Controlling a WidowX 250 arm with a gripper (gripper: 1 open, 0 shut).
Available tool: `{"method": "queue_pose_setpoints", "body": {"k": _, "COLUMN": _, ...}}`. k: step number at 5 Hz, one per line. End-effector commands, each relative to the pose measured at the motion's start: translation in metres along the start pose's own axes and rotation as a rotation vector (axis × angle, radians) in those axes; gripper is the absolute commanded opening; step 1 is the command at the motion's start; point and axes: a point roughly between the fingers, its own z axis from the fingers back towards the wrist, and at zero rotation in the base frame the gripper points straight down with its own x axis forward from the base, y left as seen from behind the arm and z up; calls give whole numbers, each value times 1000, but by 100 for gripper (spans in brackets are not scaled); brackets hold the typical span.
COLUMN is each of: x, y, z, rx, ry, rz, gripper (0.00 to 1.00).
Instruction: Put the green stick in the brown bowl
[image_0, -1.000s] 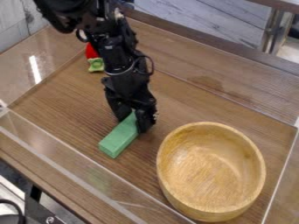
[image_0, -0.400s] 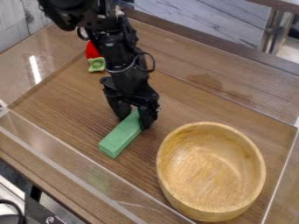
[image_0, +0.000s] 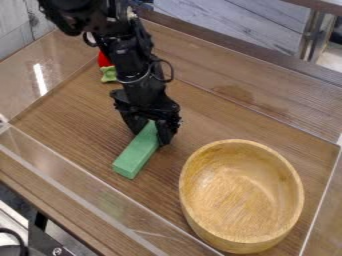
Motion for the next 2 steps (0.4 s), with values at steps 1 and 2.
{"method": "queue_pose_setpoints", "body": {"k": 1, "x": 0, "y": -2, "z": 7, "rx": 2, "ry": 11, "rz": -24, "gripper": 100}}
{"method": "queue_pose_setpoints", "body": {"k": 2, "x": -8, "y": 4, "z": 10, "rx": -1, "ry": 17, "rz": -51, "gripper": 0}}
